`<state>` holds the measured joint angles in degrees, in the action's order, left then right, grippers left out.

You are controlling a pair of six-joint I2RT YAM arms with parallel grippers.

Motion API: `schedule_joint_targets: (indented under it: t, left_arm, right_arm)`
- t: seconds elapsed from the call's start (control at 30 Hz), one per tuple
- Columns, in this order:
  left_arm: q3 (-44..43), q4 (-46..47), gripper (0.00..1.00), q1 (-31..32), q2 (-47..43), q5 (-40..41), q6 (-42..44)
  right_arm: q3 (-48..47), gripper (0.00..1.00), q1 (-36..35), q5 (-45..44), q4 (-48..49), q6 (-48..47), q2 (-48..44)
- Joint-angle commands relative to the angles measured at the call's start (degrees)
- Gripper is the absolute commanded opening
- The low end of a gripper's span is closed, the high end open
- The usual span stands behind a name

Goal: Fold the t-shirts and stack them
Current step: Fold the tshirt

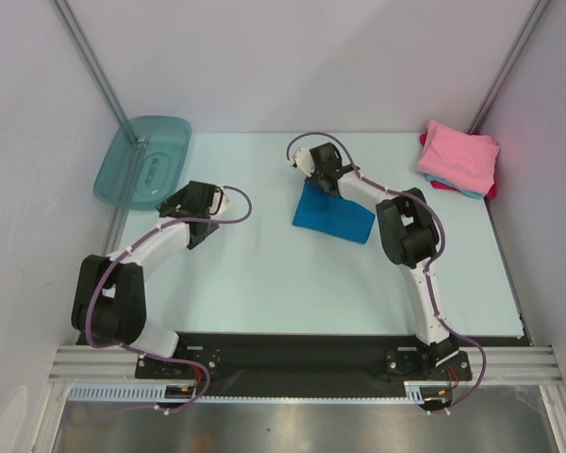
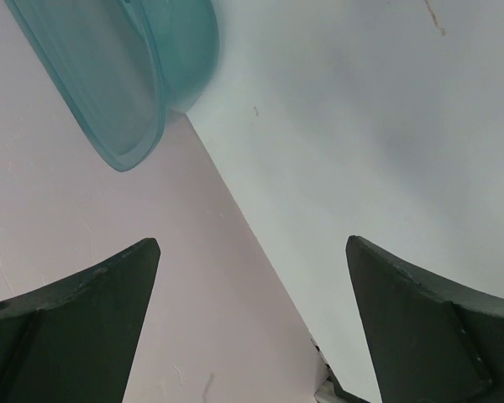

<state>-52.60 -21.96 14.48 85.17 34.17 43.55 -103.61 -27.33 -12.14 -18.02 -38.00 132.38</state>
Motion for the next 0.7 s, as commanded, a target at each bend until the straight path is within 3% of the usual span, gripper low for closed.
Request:
schedule_joint_targets:
  t: [0.0,0.43,0.67]
  left_arm:
    - [0.6,0.9,1.00,0.3,-2.8,0.9,-0.9]
    - [0.6,1.9,1.00,0.5,-2.0,0.9,-1.7]
    - [0.5,2.3,1.00,0.6,-2.8,0.5,-1.6]
  right_arm:
    - [-0.7,0.00,0.9,-5.9,12.6,-0.8,0.6]
    - [5.0,0.00,2.2,-12.5,17.5,-3.8,-1.9]
    - [18.9,0.00,0.1,-24.4,34.9,-16.2,-7.8]
